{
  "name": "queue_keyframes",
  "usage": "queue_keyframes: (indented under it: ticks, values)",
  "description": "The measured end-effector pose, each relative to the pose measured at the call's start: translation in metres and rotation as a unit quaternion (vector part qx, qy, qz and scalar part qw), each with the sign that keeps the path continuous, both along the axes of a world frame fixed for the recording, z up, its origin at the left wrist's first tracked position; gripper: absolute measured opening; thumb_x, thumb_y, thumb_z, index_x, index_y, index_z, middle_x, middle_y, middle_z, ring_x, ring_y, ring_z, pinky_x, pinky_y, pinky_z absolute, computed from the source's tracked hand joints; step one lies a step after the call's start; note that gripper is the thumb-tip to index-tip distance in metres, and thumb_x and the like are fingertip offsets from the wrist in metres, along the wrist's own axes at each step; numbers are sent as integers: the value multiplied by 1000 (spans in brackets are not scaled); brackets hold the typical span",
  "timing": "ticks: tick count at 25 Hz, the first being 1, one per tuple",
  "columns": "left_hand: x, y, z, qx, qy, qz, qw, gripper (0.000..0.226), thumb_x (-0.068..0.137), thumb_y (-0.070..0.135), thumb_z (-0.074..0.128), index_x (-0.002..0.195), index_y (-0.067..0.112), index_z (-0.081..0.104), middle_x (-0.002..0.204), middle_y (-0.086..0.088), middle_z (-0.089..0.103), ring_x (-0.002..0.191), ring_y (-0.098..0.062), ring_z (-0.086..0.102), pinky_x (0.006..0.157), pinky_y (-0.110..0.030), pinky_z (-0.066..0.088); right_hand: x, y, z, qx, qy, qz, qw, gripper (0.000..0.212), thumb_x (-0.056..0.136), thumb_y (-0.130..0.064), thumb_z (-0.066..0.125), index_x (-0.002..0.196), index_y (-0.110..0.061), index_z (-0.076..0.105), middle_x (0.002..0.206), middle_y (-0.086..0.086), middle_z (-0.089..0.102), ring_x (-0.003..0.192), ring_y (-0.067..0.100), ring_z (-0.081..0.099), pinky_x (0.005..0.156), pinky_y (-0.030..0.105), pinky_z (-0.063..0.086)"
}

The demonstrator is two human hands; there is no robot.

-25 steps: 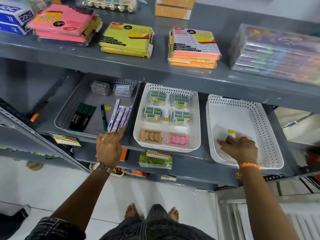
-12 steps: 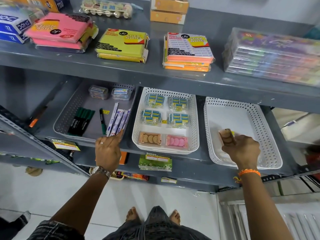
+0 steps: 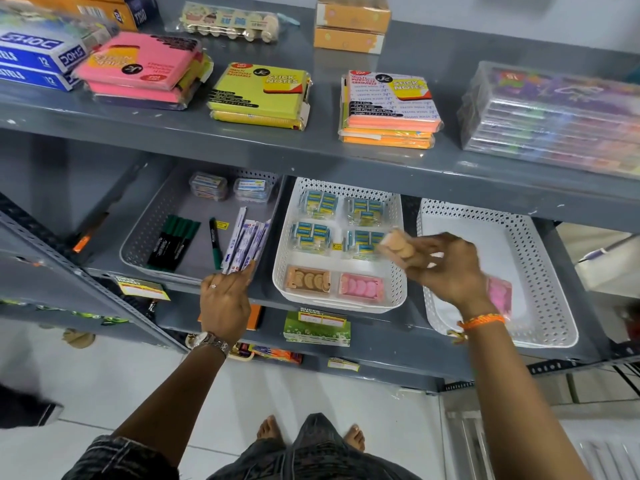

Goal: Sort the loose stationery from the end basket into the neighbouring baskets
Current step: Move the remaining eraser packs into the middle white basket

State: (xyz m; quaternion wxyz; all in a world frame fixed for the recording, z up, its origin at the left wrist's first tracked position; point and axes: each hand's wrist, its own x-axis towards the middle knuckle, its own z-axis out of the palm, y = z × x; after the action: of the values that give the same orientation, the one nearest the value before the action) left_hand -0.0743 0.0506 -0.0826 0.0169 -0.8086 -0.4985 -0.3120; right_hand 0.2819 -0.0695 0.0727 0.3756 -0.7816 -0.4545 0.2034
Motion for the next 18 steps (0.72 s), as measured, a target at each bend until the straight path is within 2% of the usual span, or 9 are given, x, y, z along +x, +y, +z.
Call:
queue_keyframes:
  ticks: [1,3,6,10,14,16,18]
  values:
    - [0,0,0,1,-2,1,1000,52,83,3,47,129,14,67,97,-5,76,80,-30,63,84,-41,38,-15,14,2,-17,-18,60,998,26,71,-1,77,96,-7,74,77,-18,74,72,-10,67,64,4,49]
    - [2,-1,1,-1,-6,3,1000,51,82,1,49,128,14,69,95,-5,76,79,-30,63,84,-40,38,-44,41,-2,-63,-95,166,979,44,62,-14,84,105,-17,77,92,-5,74,84,8,68,75,21,54]
    - [2,-2,3,-8,-7,1,1000,50,82,0,53,128,14,69,97,-4,76,80,-30,64,85,-41,39,-80,70,-20,-122,-132,261,948,51,59,-22,87,108,-18,76,104,2,72,100,22,64,92,34,52]
    - [2,-2,6,-3,-8,1,1000,51,80,-1,54,127,14,69,94,-3,76,78,-29,63,86,-39,38,-98,92,-51,-159,-157,283,933,52,58,-17,86,108,-14,74,112,5,70,111,25,61,89,32,53]
    - [2,-1,6,-2,2,2,1000,54,80,0,54,130,15,67,91,-1,75,76,-27,62,86,-39,38,-99,99,-65,-166,-170,279,930,60,59,-22,86,116,-16,71,117,5,67,113,26,59,84,24,47]
    - [1,-1,5,-5,5,3,1000,54,80,1,54,130,15,67,92,-1,75,76,-26,61,85,-39,38,-96,98,-64,-168,-160,289,929,70,60,-23,87,126,-17,65,127,5,63,121,24,56,95,28,49]
    - [0,0,3,-6,10,3,1000,53,81,4,52,130,16,67,94,-1,76,79,-26,62,85,-39,38,-84,91,-56,-137,-98,260,951,72,63,-26,89,130,-18,62,132,2,61,122,20,56,103,33,48]
